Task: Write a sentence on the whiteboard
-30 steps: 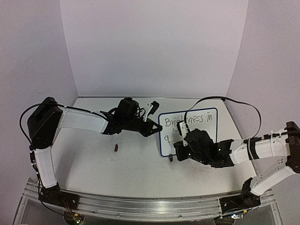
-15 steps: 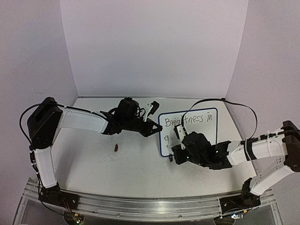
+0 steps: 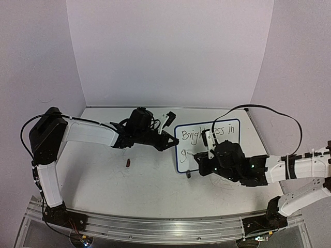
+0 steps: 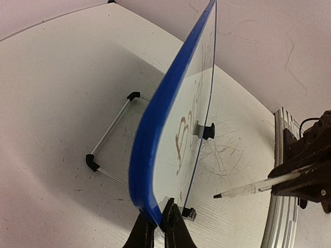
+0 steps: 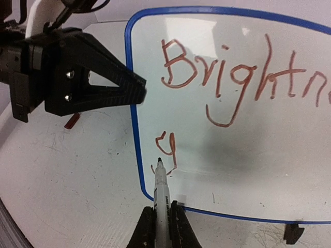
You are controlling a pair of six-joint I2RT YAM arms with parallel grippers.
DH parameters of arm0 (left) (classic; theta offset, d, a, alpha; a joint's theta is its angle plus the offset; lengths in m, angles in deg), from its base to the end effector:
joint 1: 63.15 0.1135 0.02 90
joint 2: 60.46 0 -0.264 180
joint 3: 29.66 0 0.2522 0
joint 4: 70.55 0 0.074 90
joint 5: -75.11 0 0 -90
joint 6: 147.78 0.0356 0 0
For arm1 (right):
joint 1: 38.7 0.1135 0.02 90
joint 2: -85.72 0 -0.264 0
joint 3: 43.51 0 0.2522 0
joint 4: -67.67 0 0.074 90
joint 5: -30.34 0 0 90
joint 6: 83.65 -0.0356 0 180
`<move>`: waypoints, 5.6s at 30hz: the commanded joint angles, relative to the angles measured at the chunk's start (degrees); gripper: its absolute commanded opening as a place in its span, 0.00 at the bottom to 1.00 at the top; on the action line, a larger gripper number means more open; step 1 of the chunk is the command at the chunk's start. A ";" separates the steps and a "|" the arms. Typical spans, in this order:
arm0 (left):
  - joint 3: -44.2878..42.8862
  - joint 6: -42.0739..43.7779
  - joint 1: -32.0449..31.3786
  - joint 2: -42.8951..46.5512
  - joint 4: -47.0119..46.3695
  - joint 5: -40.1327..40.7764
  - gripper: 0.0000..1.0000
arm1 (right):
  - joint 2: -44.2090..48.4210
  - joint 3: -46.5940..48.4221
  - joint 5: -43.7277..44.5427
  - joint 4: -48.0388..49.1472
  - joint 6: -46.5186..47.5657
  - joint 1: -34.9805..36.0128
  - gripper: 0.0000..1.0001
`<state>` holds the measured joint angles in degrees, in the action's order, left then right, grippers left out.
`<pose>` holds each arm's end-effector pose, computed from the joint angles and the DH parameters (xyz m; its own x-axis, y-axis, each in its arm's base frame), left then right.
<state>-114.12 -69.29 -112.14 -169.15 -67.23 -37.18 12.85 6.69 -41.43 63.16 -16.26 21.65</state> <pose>0.2716 -0.3329 0.2106 -0.4808 0.2715 -0.8338 0.8398 0.4159 -0.3488 0.1437 0.2299 0.2193 -0.4730 -0.0928 -0.8761 -0.5480 0.8096 0.2101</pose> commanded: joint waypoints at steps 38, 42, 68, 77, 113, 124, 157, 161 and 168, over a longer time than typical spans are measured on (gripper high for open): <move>1.17 4.22 0.48 -0.47 7.44 6.64 0.00 | -5.70 2.14 -0.66 2.92 1.26 -3.83 0.00; 1.16 4.22 0.47 -0.38 7.37 6.73 0.00 | -5.51 1.53 -0.79 2.26 1.14 -3.86 0.00; 1.11 4.13 0.48 -0.19 7.71 6.91 0.00 | -3.77 2.22 3.08 2.68 1.58 -4.90 0.00; 1.18 4.31 0.47 0.04 7.89 7.18 0.00 | -4.11 3.40 3.56 3.41 2.27 -5.00 0.00; 1.08 4.31 0.48 0.00 8.01 7.43 0.00 | 1.10 -0.52 -0.41 3.59 1.12 -5.25 0.00; 0.80 4.41 0.46 0.09 8.34 7.53 0.00 | -0.44 0.25 0.35 3.76 2.52 -5.30 0.00; 0.21 4.71 0.48 -0.05 8.94 7.52 0.00 | -2.62 -0.82 -1.04 1.39 0.35 -5.13 0.00; 0.30 4.75 0.48 -0.12 8.94 7.52 0.00 | -2.53 -1.18 -0.83 1.38 0.12 -5.12 0.00; 0.35 4.65 0.48 -0.12 9.03 7.49 0.00 | -2.08 -1.20 0.47 0.85 0.30 -5.11 0.00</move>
<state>-114.25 -68.65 -112.21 -168.84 -66.00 -36.59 10.13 5.78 -42.90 64.79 -15.41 16.61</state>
